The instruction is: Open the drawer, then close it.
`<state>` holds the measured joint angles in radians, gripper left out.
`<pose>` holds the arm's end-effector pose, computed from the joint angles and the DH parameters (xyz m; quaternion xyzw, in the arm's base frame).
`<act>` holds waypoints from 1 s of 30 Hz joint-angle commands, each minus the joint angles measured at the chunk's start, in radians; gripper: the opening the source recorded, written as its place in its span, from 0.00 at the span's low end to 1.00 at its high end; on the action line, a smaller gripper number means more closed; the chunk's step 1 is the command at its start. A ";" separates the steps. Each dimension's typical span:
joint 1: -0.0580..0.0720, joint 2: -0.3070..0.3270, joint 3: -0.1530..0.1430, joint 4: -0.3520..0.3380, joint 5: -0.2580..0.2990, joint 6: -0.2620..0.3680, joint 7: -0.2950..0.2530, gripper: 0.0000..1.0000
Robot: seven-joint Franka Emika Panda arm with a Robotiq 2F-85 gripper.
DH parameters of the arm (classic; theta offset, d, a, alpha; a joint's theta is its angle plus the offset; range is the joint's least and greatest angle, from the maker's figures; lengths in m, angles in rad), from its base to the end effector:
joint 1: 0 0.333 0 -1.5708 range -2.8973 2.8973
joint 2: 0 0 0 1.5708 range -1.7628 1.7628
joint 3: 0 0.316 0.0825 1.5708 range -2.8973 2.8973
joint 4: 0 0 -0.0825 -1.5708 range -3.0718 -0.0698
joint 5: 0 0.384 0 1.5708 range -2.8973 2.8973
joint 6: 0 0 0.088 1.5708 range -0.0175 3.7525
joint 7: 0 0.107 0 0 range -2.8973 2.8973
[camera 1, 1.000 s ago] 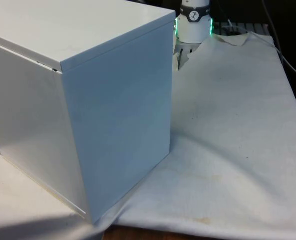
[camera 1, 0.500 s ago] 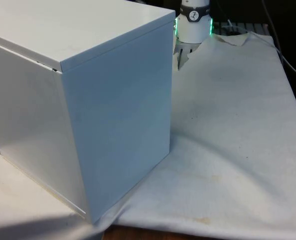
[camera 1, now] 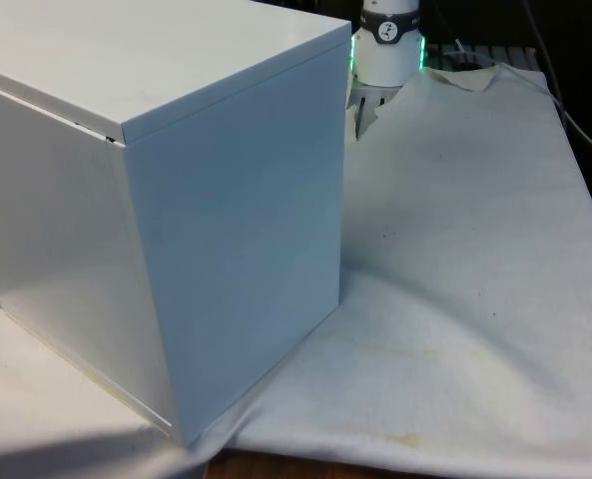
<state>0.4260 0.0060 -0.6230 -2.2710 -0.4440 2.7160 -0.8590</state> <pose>0.5453 -0.0928 0.4005 0.8428 0.4760 0.1161 0.2230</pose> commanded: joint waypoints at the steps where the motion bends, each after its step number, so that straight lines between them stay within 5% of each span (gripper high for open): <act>1: -0.001 -0.002 -0.001 -0.004 -0.008 0.008 0.004 0.05; 12: 0.000 -0.058 0.001 -0.021 0.000 -0.018 -0.014 0.00; 28: -0.007 -0.193 0.032 -0.137 -0.111 -0.033 0.063 0.00; 29: 0.001 -0.191 0.025 -0.140 -0.087 -0.029 0.046 0.00; 30: -0.007 -0.200 0.034 -0.142 -0.114 -0.033 0.065 0.00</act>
<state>0.4270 -0.1910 -0.5980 -2.4180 -0.5350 2.6870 -0.8100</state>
